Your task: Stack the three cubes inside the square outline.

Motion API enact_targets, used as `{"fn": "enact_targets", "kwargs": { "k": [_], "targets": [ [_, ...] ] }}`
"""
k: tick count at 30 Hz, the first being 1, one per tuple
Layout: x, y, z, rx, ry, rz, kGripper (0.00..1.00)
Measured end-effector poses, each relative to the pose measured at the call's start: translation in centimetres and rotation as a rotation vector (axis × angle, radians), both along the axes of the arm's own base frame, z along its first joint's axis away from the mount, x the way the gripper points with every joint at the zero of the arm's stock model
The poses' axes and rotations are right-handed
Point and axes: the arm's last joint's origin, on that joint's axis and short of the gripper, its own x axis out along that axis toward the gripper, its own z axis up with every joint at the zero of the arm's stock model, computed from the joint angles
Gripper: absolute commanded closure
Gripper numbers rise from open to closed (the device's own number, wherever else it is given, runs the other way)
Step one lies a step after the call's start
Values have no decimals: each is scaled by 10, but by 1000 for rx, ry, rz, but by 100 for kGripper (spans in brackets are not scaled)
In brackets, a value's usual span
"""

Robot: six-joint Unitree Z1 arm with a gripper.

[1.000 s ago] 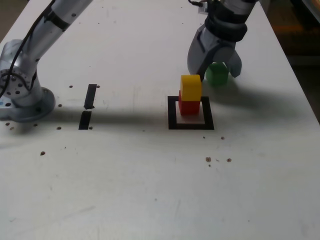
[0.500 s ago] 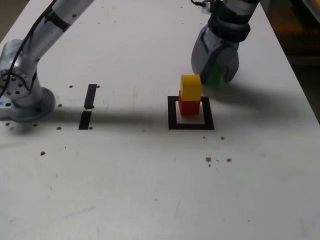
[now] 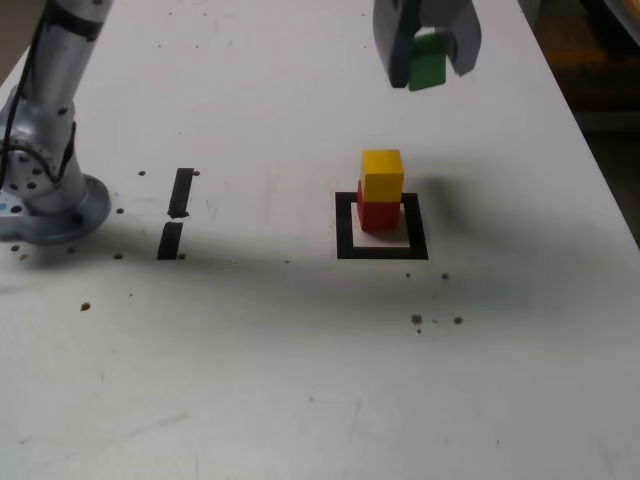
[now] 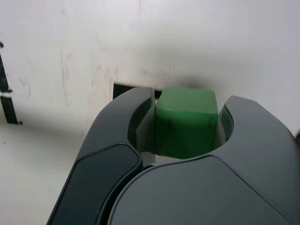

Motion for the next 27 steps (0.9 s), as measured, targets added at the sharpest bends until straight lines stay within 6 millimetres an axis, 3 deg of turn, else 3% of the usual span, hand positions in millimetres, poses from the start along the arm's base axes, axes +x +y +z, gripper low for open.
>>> {"fn": "enact_targets", "kwargs": {
  "k": [4,12,16,27],
  "targets": [
    [-19,-23,15,-41,-24,-34,83],
    [-24,-61,-17,-96,116,-94,83],
    [-17,-64,-31,-102,163,-90,83],
    [-19,-55,-42,-94,208,-75,82]
  ]
}}
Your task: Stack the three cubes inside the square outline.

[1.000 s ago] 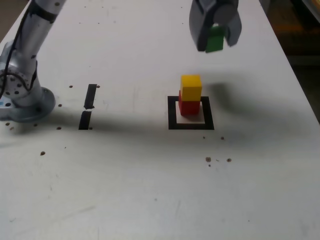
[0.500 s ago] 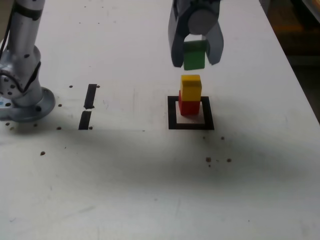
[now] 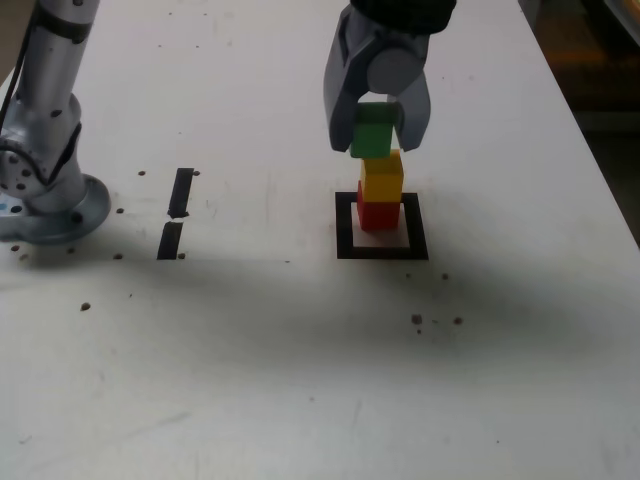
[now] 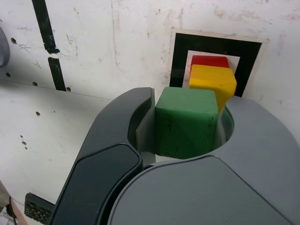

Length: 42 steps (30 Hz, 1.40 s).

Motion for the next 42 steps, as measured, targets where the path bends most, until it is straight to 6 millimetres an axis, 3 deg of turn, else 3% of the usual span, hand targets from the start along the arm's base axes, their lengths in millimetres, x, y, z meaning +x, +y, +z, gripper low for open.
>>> {"fn": "enact_targets", "kwargs": {
  "k": [42],
  "targets": [
    [11,0,-14,23,-3,23,72]
  ]
}}
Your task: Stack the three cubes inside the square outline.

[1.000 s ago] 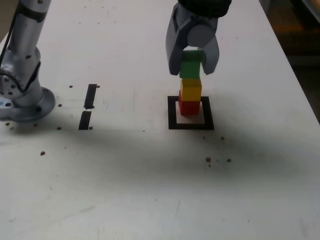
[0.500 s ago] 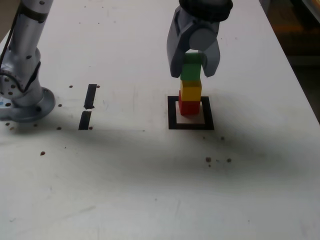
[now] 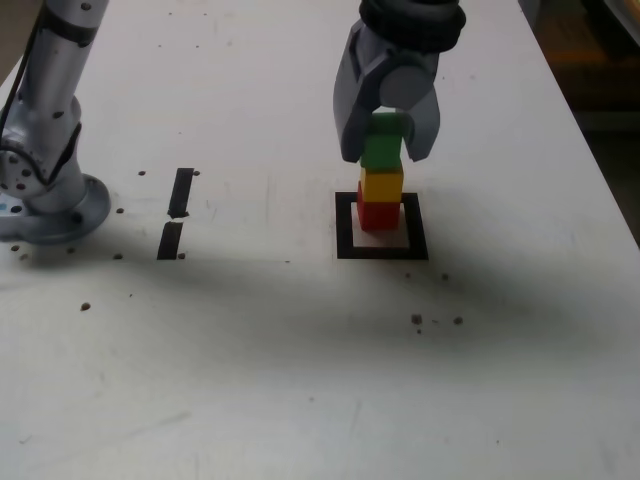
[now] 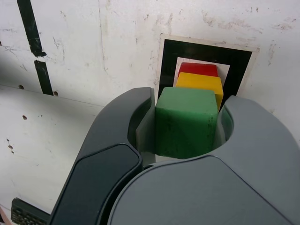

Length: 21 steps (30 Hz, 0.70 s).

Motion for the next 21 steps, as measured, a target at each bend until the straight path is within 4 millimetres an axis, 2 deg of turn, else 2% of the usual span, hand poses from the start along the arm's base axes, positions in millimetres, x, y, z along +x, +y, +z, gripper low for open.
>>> {"fn": "enact_targets", "kwargs": {
  "k": [4,6,14,21],
  "targets": [
    [2,0,-4,1,4,1,66],
    [2,0,-4,0,2,1,60],
    [3,1,-5,-7,-5,-2,25],
    [4,1,-6,-4,-20,-3,7]
  ]
}}
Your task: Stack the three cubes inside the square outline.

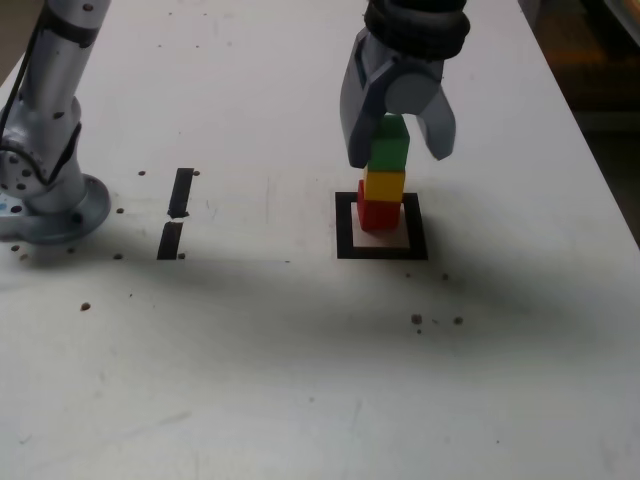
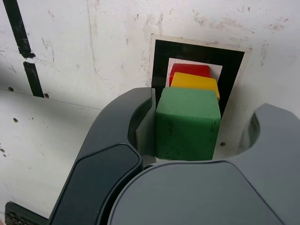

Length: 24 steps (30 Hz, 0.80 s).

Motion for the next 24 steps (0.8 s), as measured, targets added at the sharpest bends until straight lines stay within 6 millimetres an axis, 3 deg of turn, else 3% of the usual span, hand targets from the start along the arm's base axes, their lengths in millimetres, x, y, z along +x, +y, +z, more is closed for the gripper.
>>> {"fn": "enact_targets", "kwargs": {
  "k": [4,14,24],
  "targets": [
    [-1,0,0,4,2,-1,1],
    [-16,1,18,15,-12,14,0],
    [-66,-2,80,44,-149,-8,0]
  ]
}}
